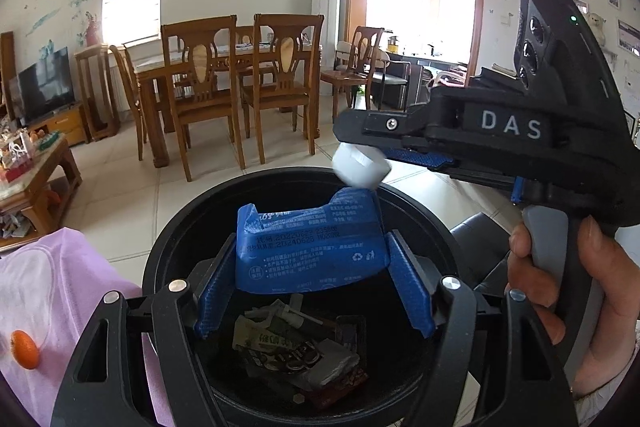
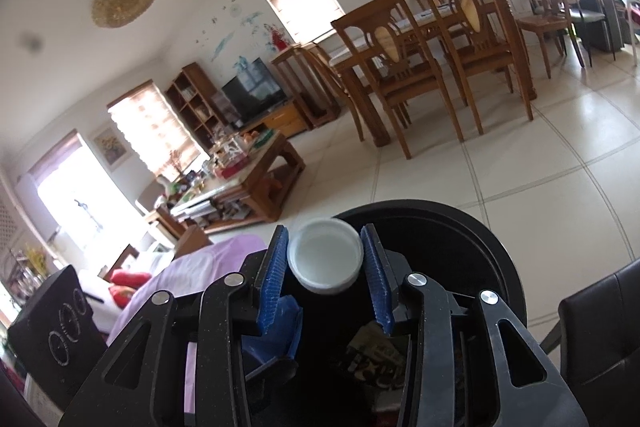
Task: Collect trash
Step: 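Carry the tissue pack and white cap over the black bin and release both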
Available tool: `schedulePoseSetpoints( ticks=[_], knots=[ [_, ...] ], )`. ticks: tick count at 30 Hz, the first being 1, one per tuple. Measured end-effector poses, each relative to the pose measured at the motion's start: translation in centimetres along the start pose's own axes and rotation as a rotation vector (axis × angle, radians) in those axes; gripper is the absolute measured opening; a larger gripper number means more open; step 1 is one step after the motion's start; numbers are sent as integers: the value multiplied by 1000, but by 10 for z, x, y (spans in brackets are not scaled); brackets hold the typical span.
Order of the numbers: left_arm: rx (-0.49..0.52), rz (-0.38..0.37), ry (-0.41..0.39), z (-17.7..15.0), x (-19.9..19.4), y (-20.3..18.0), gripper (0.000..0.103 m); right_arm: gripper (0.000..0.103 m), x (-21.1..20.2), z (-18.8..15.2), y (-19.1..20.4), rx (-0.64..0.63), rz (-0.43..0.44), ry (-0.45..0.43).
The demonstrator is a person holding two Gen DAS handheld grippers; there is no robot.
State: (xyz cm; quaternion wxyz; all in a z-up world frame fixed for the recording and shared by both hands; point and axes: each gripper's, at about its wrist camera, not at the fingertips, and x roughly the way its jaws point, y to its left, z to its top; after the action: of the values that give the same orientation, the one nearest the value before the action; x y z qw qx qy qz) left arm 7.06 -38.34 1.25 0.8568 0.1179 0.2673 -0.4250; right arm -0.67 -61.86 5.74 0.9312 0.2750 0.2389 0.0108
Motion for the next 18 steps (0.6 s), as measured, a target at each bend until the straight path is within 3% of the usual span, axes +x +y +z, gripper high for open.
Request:
schedulePoseSetpoints(
  ticks=[3, 5, 6, 7, 12, 18],
  knots=[
    [22, -3, 11, -1, 1, -3, 80, 71, -3, 0, 5, -17, -9, -17],
    [43, 10, 12, -1, 0, -6, 84, 71, -5, -1, 7, -21, -17, -22],
    [51, 19, 14, -2, -1, -7, 95, 72, -6, -1, 8, -21, -16, -24],
    [61, 29, 11, -1, -1, -7, 98, 74, -7, 0, 9, -19, -17, -28],
    [87, 55, 28, -3, -4, -9, 98, 92, -10, -1, 8, -10, -10, -48],
    [51, 41, 50, -1, -8, -1, 98, 98, -13, -6, 16, -4, 2, -39]
  ],
)
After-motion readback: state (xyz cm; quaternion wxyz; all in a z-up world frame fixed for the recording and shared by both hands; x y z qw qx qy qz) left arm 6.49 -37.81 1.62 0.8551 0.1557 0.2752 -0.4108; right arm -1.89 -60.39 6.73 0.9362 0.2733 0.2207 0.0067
